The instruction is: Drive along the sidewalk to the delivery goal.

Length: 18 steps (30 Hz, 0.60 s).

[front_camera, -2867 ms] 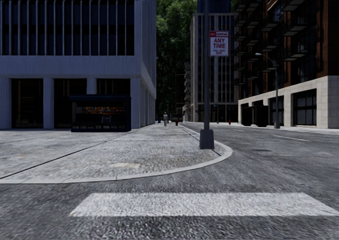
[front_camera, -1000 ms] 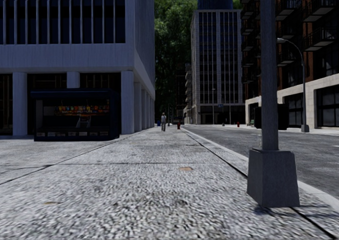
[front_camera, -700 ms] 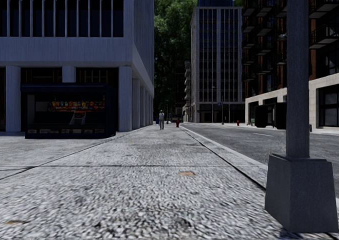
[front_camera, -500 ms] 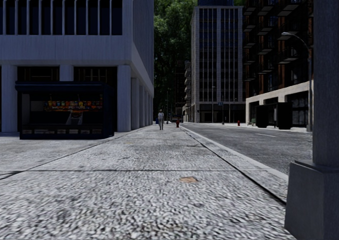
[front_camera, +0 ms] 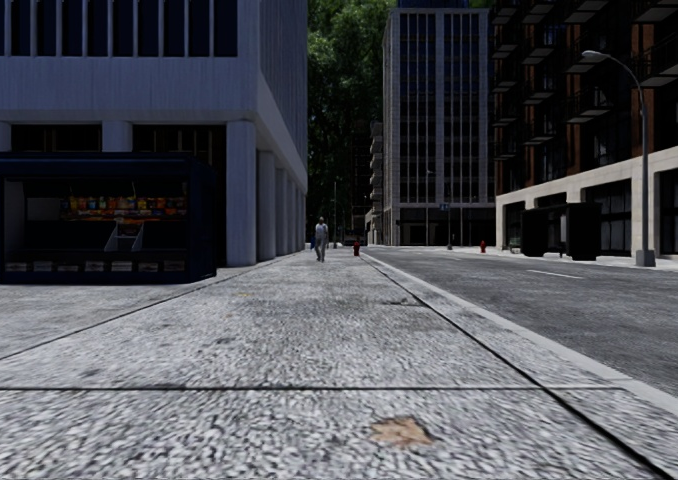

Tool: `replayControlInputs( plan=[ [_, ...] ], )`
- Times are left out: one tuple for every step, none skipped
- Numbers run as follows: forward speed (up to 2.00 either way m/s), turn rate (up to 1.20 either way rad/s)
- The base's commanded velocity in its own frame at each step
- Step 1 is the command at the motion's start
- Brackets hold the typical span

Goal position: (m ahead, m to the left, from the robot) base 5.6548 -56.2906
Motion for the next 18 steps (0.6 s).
replayControlInputs(
  plan=[
    [2.0,0.0],
    [2.0,0.0],
    [2.0,0.0],
    [2.0,0.0],
    [2.0,0.0],
    [2.0,0.0],
    [2.0,0.0],
    [2.0,0.0],
    [2.0,0.0],
    [2.0,0.0],
    [2.0,-0.12],
    [2.0,-0.12],
    [2.0,-0.26],
    [2.0,-0.33],
    [2.0,-0.34],
    [2.0,-0.34],
    [2.0,-0.34],
    [2.0,-0.34]
  ],
)
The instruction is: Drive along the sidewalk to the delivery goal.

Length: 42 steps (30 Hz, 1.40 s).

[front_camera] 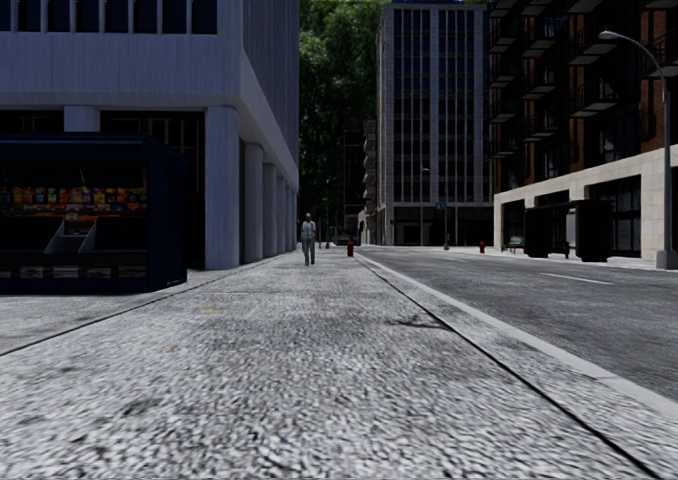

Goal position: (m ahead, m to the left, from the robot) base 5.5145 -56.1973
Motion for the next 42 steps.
replayControlInputs(
  plan=[
    [2.0,-0.34],
    [2.0,-0.34],
    [2.0,-0.34],
    [2.0,-0.34],
    [2.0,-0.34],
    [2.0,-0.34],
    [2.0,-0.34],
    [2.0,-0.34],
    [2.0,-0.33],
    [2.0,-0.33],
    [2.0,-0.08],
    [2.0,0.0],
    [2.0,0.0],
    [2.0,0.0],
    [2.0,0.0],
    [2.0,0.0],
    [2.0,0.0],
    [2.0,0.0],
    [2.0,0.0],
    [2.0,0.0],
    [2.0,0.0],
    [2.0,0.0],
    [2.0,0.0],
    [2.0,0.0],
    [2.0,0.0],
    [2.0,0.0],
    [2.0,0.0],
    [2.0,0.0],
    [2.0,0.0],
    [2.0,0.0],
    [2.0,0.0],
    [2.0,0.0],
    [2.0,0.0],
    [2.0,0.0],
    [2.0,0.0],
    [2.0,0.0],
    [2.0,0.0],
    [2.0,0.0],
    [2.0,0.0],
    [2.0,0.0],
    [2.0,0.0],
    [2.0,0.0]
  ],
)
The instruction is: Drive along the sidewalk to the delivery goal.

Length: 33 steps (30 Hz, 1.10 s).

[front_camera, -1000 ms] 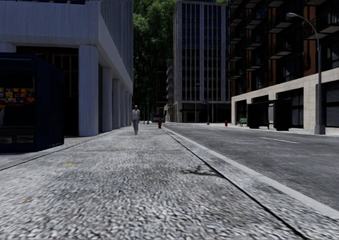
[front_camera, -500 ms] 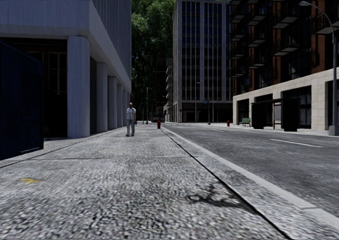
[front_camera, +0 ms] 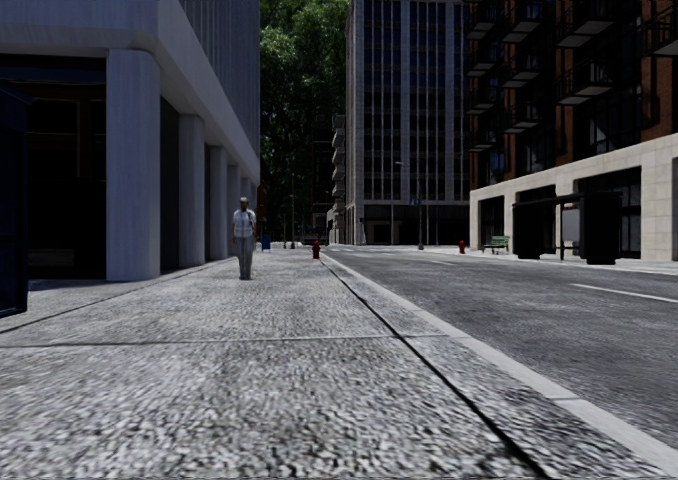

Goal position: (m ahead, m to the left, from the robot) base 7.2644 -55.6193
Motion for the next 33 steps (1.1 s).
replayControlInputs(
  plan=[
    [2.0,0.0],
    [2.0,0.0],
    [2.0,0.0],
    [2.0,0.0],
    [2.0,0.0],
    [2.0,0.0],
    [2.0,0.0],
    [2.0,0.0],
    [2.0,0.0],
    [2.0,0.0],
    [2.0,0.0],
    [2.0,0.0],
    [2.0,0.0],
    [2.0,0.0],
    [2.0,0.0],
    [2.0,0.0],
    [2.0,0.0],
    [2.0,0.0],
    [2.0,0.0],
    [2.0,0.0],
    [2.0,0.0],
    [2.0,0.0],
    [2.0,0.0],
    [2.0,0.0],
    [2.0,0.0],
    [2.0,0.0],
    [2.0,0.0],
    [2.0,0.0],
    [2.0,0.0],
    [2.0,0.0],
    [2.0,0.0],
    [2.0,0.0],
    [2.0,0.0]
  ],
)
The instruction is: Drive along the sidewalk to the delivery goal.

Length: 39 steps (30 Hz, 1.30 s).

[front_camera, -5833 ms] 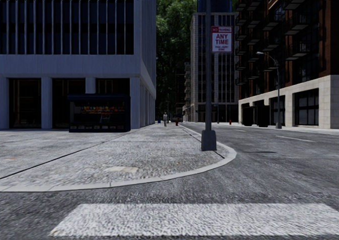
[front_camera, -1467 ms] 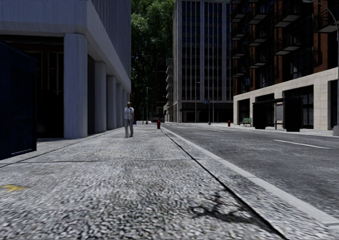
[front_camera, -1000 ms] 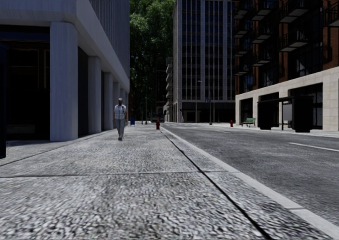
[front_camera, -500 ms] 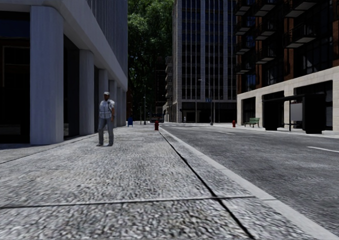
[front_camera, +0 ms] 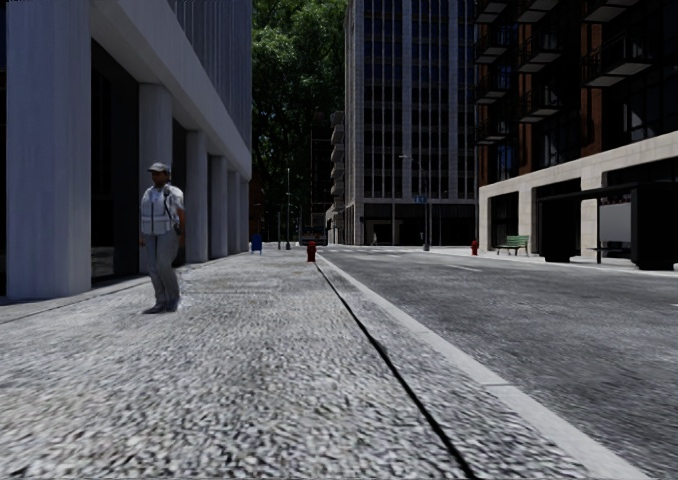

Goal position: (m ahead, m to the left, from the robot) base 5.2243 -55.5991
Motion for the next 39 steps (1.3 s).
replayControlInputs(
  plan=[
    [2.0,0.07],
    [2.0,0.14],
    [2.0,0.14],
    [2.0,0.17],
    [2.0,0.18],
    [2.0,0.22],
    [2.0,0.22],
    [2.0,0.23],
    [2.0,0.23],
    [2.0,0.23],
    [2.0,0.23],
    [2.0,0.23],
    [2.0,0.23],
    [2.0,0.23],
    [2.0,0.24],
    [2.0,0.24],
    [2.0,0.29],
    [2.0,0.32],
    [2.0,0.32],
    [2.0,0.33],
    [2.0,0.33],
    [2.0,0.33],
    [2.0,0.33],
    [2.0,0.33],
    [2.0,0.33],
    [2.0,0.33],
    [2.0,0.33],
    [2.0,0.33],
    [2.0,0.33],
    [2.0,0.3],
    [2.0,0.21],
    [2.0,0.19],
    [2.0,0.19],
    [2.0,0.19],
    [2.0,0.19],
    [2.0,0.19],
    [2.0,0.19],
    [2.0,0.19],
    [2.0,0.19]
  ],
)
